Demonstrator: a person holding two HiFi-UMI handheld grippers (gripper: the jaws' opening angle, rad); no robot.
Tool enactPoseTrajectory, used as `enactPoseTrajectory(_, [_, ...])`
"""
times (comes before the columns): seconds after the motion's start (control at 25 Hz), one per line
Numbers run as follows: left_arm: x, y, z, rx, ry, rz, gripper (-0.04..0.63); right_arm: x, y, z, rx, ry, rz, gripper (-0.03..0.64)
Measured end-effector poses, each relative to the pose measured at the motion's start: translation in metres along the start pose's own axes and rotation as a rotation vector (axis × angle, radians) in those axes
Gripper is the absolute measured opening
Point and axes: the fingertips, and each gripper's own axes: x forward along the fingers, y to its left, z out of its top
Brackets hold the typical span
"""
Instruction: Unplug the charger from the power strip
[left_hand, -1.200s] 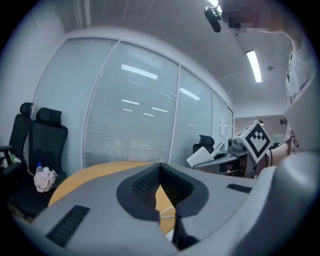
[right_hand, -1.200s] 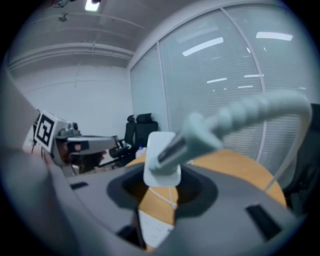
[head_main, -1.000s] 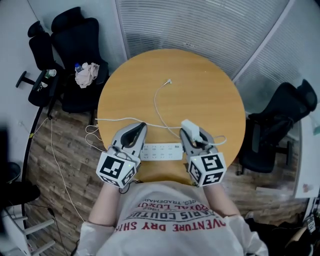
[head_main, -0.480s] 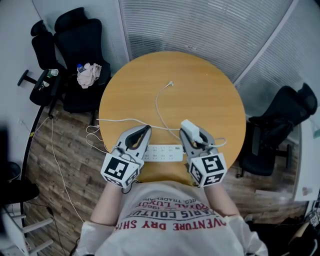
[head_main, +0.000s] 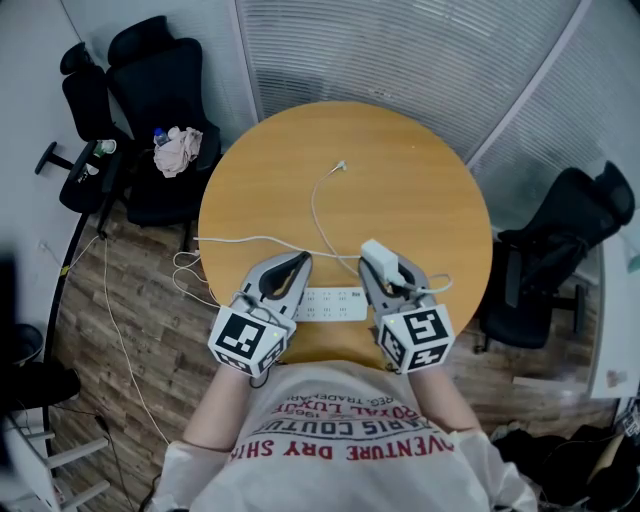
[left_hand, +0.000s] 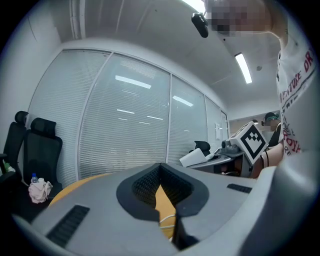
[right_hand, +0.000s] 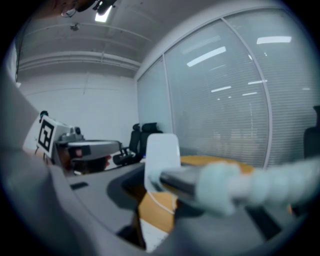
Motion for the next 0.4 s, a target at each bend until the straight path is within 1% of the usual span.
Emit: enactPoseTrajectory(0.4, [-0.0003, -0.0037, 0.0031, 0.023, 0.001, 0.010, 0.034, -0.0016, -0.0008, -0.0039, 0.024, 0.000, -0.007, 0.153])
